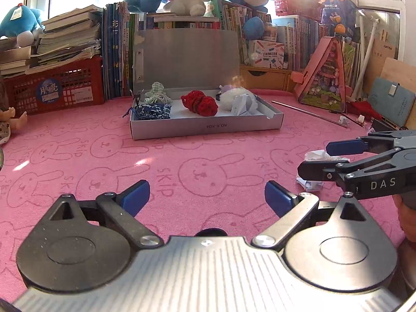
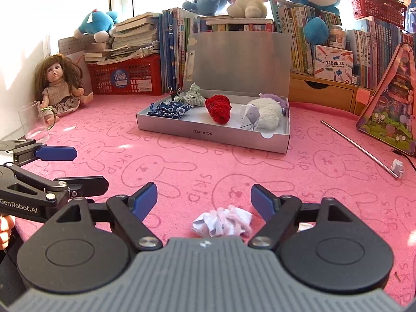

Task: Organize objects
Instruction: 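Move the right tool to the crumpled white-pink paper on the table and grasp it, then carry the white-pink paper with the right tool and lower it into the box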

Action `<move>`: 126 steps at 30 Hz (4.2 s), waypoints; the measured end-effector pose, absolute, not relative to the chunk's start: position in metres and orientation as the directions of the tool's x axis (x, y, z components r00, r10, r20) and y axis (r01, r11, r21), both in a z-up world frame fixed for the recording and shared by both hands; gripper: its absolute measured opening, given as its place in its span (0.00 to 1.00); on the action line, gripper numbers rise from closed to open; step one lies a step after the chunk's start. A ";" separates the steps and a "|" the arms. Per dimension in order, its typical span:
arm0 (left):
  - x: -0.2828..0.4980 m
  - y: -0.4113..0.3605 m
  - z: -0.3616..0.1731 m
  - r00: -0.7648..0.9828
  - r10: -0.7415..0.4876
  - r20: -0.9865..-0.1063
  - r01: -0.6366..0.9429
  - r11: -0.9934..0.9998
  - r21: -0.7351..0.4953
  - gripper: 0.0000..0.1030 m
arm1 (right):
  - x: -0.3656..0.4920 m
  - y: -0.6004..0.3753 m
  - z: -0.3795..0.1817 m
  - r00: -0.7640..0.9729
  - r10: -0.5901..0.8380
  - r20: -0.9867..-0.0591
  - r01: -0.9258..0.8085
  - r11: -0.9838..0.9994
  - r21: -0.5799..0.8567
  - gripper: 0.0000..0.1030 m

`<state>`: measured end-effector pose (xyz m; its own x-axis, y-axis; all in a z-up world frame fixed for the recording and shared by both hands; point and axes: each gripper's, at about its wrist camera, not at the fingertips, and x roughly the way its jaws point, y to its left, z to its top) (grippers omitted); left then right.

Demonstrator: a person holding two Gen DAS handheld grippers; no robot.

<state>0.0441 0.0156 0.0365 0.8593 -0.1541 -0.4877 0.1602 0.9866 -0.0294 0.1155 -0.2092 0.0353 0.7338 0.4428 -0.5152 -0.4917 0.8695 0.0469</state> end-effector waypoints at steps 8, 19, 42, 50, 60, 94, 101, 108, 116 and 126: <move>0.028 0.018 0.021 0.854 -0.139 -0.502 0.136 0.990 -0.043 0.94 | 0.116 -0.206 0.016 0.718 0.422 -0.554 -0.496 0.868 0.019 0.84; 0.027 0.027 0.017 0.843 -0.132 -0.521 0.091 0.990 -0.103 0.72 | 0.135 -0.212 0.004 0.705 0.395 -0.589 -0.461 0.886 0.043 0.84; 0.027 0.026 0.020 0.838 -0.153 -0.523 0.094 0.986 -0.138 0.37 | 0.127 -0.207 0.003 0.728 0.381 -0.570 -0.460 0.888 0.006 0.60; 0.027 0.028 0.020 0.849 -0.117 -0.515 0.070 0.992 -0.110 0.37 | 0.125 -0.209 0.003 0.736 0.381 -0.559 -0.457 0.889 0.005 0.59; 0.034 0.032 0.024 0.861 -0.087 -0.502 0.049 0.995 -0.089 0.37 | 0.127 -0.211 0.005 0.729 0.385 -0.565 -0.449 0.893 0.030 0.59; 0.126 0.022 0.057 0.872 -0.042 -0.488 0.032 0.999 -0.029 0.37 | 0.163 -0.200 0.055 0.805 0.354 -0.476 -0.366 0.928 0.072 0.59; 0.149 0.025 0.066 0.881 -0.035 -0.472 0.028 0.999 -0.022 0.37 | 0.180 -0.203 0.064 0.818 0.336 -0.466 -0.343 0.936 0.073 0.59; 0.186 0.033 0.079 0.889 -0.047 -0.456 0.032 0.999 -0.039 0.37 | 0.208 -0.203 0.075 0.825 0.321 -0.465 -0.326 0.943 0.073 0.59; 0.241 0.044 0.093 0.887 -0.050 -0.458 0.022 0.998 -0.066 0.37 | 0.251 -0.205 0.092 0.831 0.308 -0.464 -0.296 0.950 0.099 0.59; 0.277 0.050 0.066 0.864 -0.046 -0.502 0.000 0.996 -0.090 0.37 | 0.288 -0.214 0.061 0.782 0.311 -0.540 -0.230 0.949 0.214 0.59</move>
